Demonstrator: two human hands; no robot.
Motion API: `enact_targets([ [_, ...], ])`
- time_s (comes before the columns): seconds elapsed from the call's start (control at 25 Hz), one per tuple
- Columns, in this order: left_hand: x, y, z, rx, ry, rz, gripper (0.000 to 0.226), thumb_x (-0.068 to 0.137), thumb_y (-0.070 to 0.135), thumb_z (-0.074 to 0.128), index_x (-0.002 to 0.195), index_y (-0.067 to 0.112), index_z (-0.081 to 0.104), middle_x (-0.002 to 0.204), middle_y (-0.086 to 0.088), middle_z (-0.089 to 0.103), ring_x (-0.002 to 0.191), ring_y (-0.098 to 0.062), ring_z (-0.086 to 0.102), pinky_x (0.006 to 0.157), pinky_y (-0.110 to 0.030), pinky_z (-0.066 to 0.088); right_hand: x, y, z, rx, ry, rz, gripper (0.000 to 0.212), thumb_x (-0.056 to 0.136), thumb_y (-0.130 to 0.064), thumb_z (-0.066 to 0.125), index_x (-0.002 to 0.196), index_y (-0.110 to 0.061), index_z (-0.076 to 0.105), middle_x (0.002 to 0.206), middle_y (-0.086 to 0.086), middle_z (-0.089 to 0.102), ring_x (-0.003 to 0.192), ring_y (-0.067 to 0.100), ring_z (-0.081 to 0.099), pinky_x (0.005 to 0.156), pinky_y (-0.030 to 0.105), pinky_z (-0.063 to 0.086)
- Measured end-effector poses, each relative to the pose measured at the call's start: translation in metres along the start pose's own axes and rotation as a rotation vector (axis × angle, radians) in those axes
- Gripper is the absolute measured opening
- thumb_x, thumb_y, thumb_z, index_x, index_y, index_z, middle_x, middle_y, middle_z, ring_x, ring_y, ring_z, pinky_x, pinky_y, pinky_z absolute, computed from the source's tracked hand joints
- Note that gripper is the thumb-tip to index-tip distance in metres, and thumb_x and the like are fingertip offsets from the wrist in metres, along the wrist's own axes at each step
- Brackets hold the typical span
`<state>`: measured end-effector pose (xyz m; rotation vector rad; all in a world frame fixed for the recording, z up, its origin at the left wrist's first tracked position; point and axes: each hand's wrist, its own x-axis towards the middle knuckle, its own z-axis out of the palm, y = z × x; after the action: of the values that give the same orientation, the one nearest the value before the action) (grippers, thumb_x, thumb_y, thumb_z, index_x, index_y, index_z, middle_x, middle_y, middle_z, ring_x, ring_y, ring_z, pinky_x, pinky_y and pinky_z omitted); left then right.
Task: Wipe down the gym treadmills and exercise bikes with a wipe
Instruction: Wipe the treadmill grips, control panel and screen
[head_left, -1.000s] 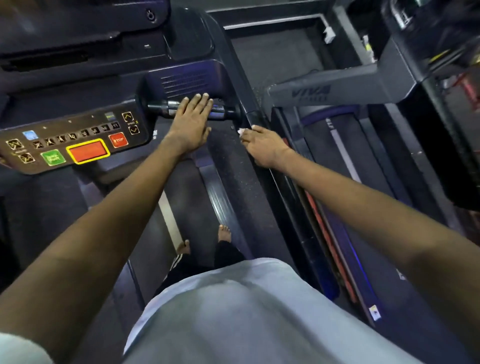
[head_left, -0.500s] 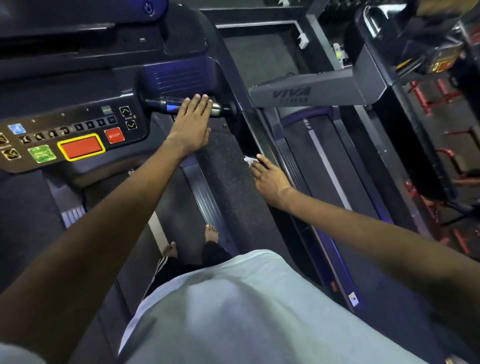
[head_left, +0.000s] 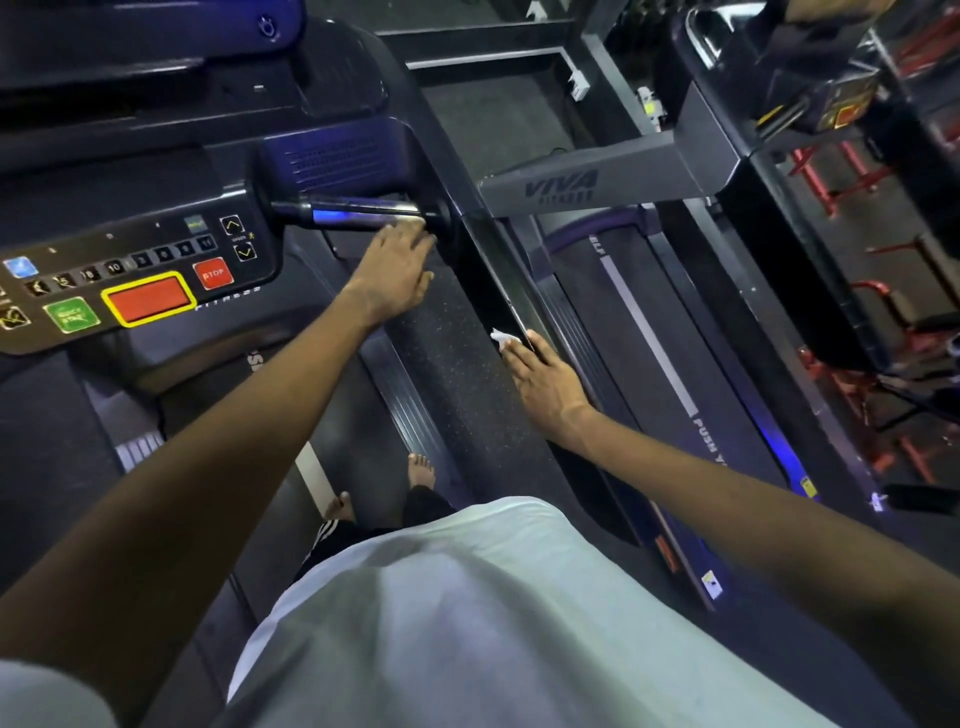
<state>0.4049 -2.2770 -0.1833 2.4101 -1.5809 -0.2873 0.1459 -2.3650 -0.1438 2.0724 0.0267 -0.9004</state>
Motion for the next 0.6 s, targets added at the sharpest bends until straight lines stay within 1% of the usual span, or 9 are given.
enact_targets([
  [0.08,-0.002,0.022,0.007,-0.156,-0.061,0.029,0.057,0.098,0.033,0.053,0.145,0.004,0.041,0.151,-0.020,0.039,0.139,-0.036,0.036,0.114,-0.046,0.027,0.001,-0.001,-0.006,0.038,-0.003,0.019,0.056,0.105,-0.032,0.024,0.156,-0.011,0.013,0.164,0.012,-0.008,0.149,0.029,-0.017,0.107,0.056,-0.026],
  [0.12,-0.001,0.031,0.010,-0.247,-0.098,0.020,0.056,0.099,0.033,0.053,0.146,0.005,0.041,0.149,-0.018,0.043,0.138,-0.034,0.039,0.113,-0.045,0.030,-0.003,-0.001,-0.004,0.065,0.011,0.032,0.056,0.105,-0.032,0.022,0.155,-0.010,0.009,0.164,0.010,-0.009,0.149,0.028,-0.017,0.110,0.054,-0.024],
  [0.2,-0.002,0.043,0.015,-0.384,-0.125,0.006,0.056,0.099,0.025,0.054,0.148,0.005,0.037,0.149,-0.016,0.044,0.138,-0.031,0.040,0.114,-0.042,0.032,-0.021,-0.005,0.008,0.159,0.068,0.086,0.060,0.104,-0.032,0.022,0.154,-0.008,-0.002,0.163,0.008,-0.012,0.149,0.025,-0.018,0.114,0.052,-0.021],
  [0.32,-0.005,0.049,0.020,-0.453,-0.059,0.030,0.060,0.093,0.007,0.054,0.150,0.005,0.035,0.151,-0.014,0.043,0.138,-0.030,0.041,0.115,-0.037,0.031,-0.045,-0.017,0.023,0.333,0.162,0.211,0.065,0.105,-0.035,0.024,0.153,-0.005,-0.010,0.163,0.007,-0.016,0.150,0.023,-0.016,0.114,0.050,-0.024],
  [0.4,-0.010,0.050,0.024,-0.465,-0.025,0.046,0.065,0.089,0.002,0.053,0.151,0.008,0.033,0.153,-0.011,0.040,0.140,-0.026,0.040,0.116,-0.036,0.031,-0.039,-0.019,0.021,0.445,0.171,0.254,0.065,0.106,-0.037,0.021,0.154,-0.006,-0.009,0.162,0.007,-0.017,0.150,0.022,-0.015,0.118,0.047,-0.018],
  [0.48,-0.014,0.049,0.029,-0.479,-0.022,0.076,0.073,0.086,0.000,0.052,0.153,0.014,0.028,0.156,-0.008,0.035,0.142,-0.023,0.038,0.116,-0.041,0.033,-0.026,-0.016,0.016,0.520,0.205,0.282,0.065,0.106,-0.038,0.021,0.155,-0.006,-0.008,0.162,0.007,-0.018,0.150,0.022,-0.015,0.121,0.046,-0.010],
  [0.6,-0.017,0.050,0.027,-0.440,-0.109,0.082,0.084,0.085,0.001,0.053,0.156,0.028,0.018,0.161,-0.008,0.026,0.144,-0.026,0.033,0.112,-0.053,0.035,-0.013,-0.011,0.017,0.604,0.255,0.305,0.065,0.105,-0.036,0.023,0.155,-0.007,-0.007,0.163,0.006,-0.016,0.150,0.022,-0.014,0.122,0.045,-0.008],
])
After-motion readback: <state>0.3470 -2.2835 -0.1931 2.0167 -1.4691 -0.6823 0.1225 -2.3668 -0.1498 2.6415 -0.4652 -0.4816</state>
